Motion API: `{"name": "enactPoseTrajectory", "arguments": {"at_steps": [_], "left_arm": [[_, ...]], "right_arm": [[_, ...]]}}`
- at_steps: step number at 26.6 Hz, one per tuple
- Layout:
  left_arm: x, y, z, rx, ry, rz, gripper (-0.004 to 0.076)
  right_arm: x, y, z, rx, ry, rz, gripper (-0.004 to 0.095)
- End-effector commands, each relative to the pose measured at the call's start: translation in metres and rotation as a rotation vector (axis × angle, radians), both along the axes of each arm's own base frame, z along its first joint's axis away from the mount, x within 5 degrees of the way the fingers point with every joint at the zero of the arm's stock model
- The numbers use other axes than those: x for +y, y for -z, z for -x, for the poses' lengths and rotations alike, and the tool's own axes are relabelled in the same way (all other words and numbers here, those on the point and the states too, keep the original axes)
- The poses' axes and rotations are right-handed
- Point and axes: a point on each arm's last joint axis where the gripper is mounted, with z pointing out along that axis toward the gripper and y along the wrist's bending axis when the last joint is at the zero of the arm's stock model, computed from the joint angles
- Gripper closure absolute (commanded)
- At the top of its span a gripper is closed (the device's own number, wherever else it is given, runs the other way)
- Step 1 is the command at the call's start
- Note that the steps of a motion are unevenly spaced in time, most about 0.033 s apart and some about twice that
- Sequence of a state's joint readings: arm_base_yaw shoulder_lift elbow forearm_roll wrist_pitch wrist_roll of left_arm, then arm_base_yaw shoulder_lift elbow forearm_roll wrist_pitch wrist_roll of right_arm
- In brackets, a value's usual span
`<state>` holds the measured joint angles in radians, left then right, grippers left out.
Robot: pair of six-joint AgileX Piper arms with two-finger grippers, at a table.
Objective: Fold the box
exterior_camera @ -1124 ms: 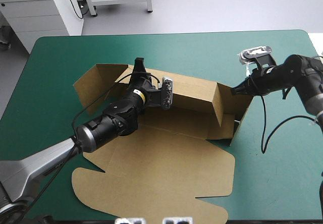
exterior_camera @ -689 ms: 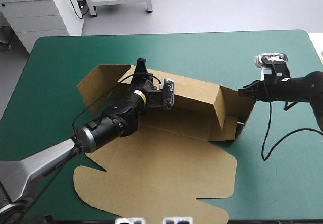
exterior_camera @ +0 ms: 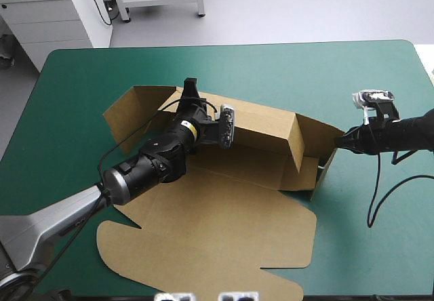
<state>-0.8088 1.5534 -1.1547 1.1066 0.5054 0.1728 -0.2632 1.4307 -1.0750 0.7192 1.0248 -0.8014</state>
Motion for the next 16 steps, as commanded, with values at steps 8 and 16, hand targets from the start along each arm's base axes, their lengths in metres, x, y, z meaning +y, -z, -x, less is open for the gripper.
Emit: {"name": "enactPoseTrajectory", "arguments": {"at_steps": [8, 16], "left_arm": [[0.003, -0.005, 0.002, 0.024, -0.043, 0.047, 0.0731], [0.003, -0.005, 0.002, 0.023, -0.042, 0.048, 0.0731]], "right_arm": [[0.025, 0.004, 0.05, -0.061, -0.085, -0.133, 0.092], [0.031, -0.01, 0.066, -0.128, -0.103, -0.139, 0.092]]}}
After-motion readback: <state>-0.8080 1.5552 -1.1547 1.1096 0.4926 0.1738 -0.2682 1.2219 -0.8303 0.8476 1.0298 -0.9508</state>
